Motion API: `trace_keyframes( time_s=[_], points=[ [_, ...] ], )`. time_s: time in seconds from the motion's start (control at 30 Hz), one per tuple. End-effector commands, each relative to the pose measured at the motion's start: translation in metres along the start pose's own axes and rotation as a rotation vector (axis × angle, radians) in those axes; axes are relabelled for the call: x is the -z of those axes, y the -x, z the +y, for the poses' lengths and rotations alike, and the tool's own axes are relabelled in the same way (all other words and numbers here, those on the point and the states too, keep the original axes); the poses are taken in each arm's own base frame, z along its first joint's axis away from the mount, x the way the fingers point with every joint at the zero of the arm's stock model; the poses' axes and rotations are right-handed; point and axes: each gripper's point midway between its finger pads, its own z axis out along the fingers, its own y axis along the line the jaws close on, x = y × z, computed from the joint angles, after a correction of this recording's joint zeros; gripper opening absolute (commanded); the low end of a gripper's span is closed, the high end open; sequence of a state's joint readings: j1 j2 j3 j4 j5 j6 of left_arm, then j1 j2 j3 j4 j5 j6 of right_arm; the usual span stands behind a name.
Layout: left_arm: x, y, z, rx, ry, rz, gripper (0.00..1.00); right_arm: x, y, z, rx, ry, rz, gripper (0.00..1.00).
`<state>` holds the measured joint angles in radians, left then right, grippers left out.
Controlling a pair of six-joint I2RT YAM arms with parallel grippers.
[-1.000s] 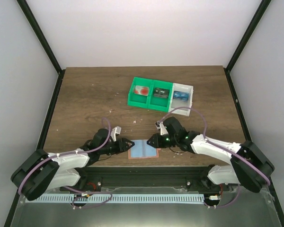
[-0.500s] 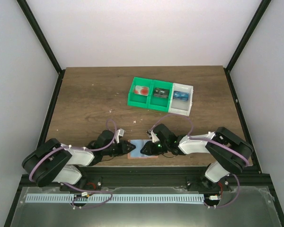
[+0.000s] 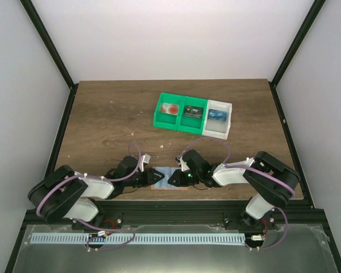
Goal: Take the credit cards out of the card holder
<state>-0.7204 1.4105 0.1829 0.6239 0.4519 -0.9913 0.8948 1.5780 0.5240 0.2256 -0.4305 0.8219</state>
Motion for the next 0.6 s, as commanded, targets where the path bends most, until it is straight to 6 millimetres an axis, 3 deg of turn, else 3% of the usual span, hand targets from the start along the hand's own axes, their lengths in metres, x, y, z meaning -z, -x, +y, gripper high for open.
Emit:
trace_keyframes(
  time_s=[0.0,0.27,0.47,0.57],
  points=[
    [0.008,0.005,0.014,0.001,0.123,-0.029,0.47,-0.005,-0.001,-0.019,-0.017,-0.082,-0.021,0.14],
    [0.018,0.003,0.019,0.013,0.154,-0.049,0.51,-0.006,0.000,-0.020,-0.019,-0.085,-0.023,0.13],
    [0.009,-0.003,0.024,0.020,0.147,-0.008,0.46,-0.008,-0.002,-0.021,-0.020,-0.085,-0.016,0.13],
    [0.005,-0.004,0.020,0.024,0.118,0.009,0.37,-0.009,-0.002,-0.021,-0.020,-0.082,-0.015,0.12]
  ],
)
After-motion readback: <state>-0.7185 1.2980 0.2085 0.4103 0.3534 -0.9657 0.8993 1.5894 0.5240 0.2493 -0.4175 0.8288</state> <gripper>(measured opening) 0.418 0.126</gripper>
